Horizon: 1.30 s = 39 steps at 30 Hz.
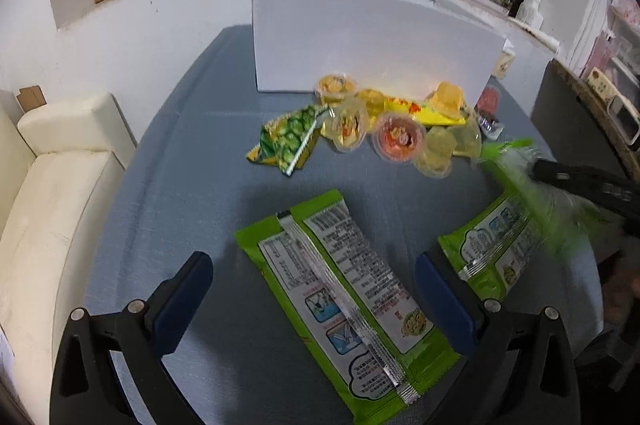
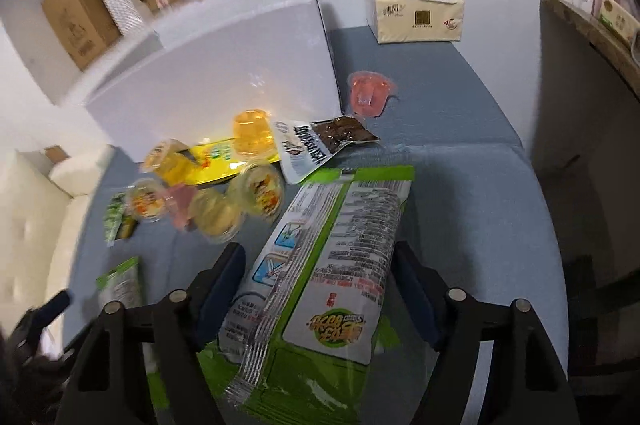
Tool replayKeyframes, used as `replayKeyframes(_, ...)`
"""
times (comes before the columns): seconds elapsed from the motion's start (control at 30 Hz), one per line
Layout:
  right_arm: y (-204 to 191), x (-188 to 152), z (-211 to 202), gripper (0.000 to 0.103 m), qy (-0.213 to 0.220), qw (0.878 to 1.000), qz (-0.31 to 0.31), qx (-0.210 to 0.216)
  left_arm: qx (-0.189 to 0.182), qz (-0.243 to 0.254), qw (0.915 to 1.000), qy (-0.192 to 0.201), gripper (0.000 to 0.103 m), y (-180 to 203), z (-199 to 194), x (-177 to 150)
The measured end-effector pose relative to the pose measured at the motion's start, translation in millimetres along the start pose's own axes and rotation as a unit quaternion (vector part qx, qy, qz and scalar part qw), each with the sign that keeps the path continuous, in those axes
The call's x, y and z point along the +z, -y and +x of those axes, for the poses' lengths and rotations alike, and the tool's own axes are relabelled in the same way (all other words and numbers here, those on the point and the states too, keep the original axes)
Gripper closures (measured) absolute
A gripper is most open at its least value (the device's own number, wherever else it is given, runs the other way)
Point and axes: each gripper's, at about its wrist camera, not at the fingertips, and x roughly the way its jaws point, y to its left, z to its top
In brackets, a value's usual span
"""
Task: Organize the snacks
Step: 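Grasp a green strip packet with the left gripper while the right grasps another, then lower both packets into the white box and release them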
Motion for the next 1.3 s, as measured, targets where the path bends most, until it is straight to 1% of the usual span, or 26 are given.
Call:
replayKeyframes(0.03, 4, -4, -9, 0.075, 0.005, 1.000, 0.001, 0.003, 0.002, 0.001, 1.0000, -0.001, 0.000, 1, 2, -1)
replayKeyframes(0.1, 10, -10, -21, 0.075, 0.015, 1.000, 0.009, 0.005, 0.008, 0.003, 0.9999, -0.010, 0.000, 5, 9, -3)
replayKeyframes(0.17, 9, -16, -19, 0.075, 0.010, 1.000, -0.005, -0.001, 0.020, 0.008, 0.9996, -0.020, 0.000, 9, 16, -5)
replayKeyframes(0.2, 13, -18, -17, 0.074, 0.004, 1.000, 0.002, 0.001, 0.024, 0.010, 0.9995, -0.020, 0.000, 11, 17, -5)
replayKeyframes(0.3, 18, -24, -19, 0.050, 0.001, 1.000, 0.015, 0.004, 0.035, 0.012, 0.9989, -0.028, 0.000, 14, 27, -7)
replayKeyframes(0.33, 21, -24, -17, 0.049, 0.001, 1.000, 0.017, 0.007, 0.032, 0.010, 0.9989, -0.032, 0.001, 13, 30, -7)
replayKeyframes(0.37, 22, -25, -18, 0.048, 0.003, 1.000, 0.018, 0.012, 0.031, 0.007, 0.9987, -0.039, 0.006, 13, 34, -8)
replayKeyframes(0.4, 22, -25, -18, 0.036, 0.003, 1.000, 0.019, 0.013, 0.037, 0.011, 0.9987, -0.033, 0.010, 14, 34, -9)
replayKeyframes(0.43, 23, -25, -18, 0.020, 0.001, 1.000, 0.019, 0.008, 0.034, 0.012, 0.9990, -0.026, 0.021, 15, 31, -9)
replayKeyframes(0.47, 22, -25, -18, 0.015, 0.000, 1.000, 0.019, 0.006, 0.030, 0.010, 0.9992, -0.024, 0.024, 14, 29, -8)
replayKeyframes(0.53, 23, -26, -19, 0.014, 0.004, 1.000, 0.027, 0.014, 0.016, 0.003, 0.9996, -0.022, 0.026, 11, 28, -8)
replayKeyframes(0.57, 21, -27, -16, 0.014, -0.004, 1.000, 0.026, 0.014, 0.011, 0.000, 0.9997, -0.021, 0.027, 9, 27, -7)
replayKeyframes(0.63, 15, -29, -8, 0.014, -0.018, 1.000, 0.016, 0.001, -0.003, -0.003, 0.9999, -0.016, 0.030, 7, 22, -7)
replayKeyframes(0.8, 5, -37, 18, 0.014, -0.054, 0.998, 0.000, -0.010, -0.008, 0.005, 0.9999, 0.004, 0.031, 7, 10, -3)
replayKeyframes(0.83, 3, -39, 22, 0.015, -0.058, 0.998, -0.005, -0.009, -0.013, 0.004, 0.9999, 0.005, 0.031, 6, 10, -2)
replayKeyframes(0.87, 0, -40, 21, 0.020, -0.052, 0.998, -0.017, -0.014, -0.014, 0.004, 0.9999, 0.007, 0.031, 5, 9, -2)
replayKeyframes(0.9, -2, -40, 19, 0.032, -0.046, 0.999, -0.025, -0.011, -0.014, 0.006, 0.9999, 0.007, 0.031, 6, 9, -1)
replayKeyframes(1.0, -2, -40, 13, 0.035, -0.034, 0.999, -0.029, -0.010, -0.023, 0.008, 0.9996, 0.012, 0.031, 6, 2, 2)
replayKeyframes(1.13, 1, -39, -3, 0.035, -0.017, 0.999, -0.028, 0.000, -0.030, 0.017, 0.9991, 0.024, 0.031, 9, -4, 7)
replayKeyframes(1.3, 1, -24, -29, 0.035, 0.014, 0.999, -0.031, 0.013, -0.039, 0.030, 0.9974, 0.052, 0.031, 14, -21, 28)
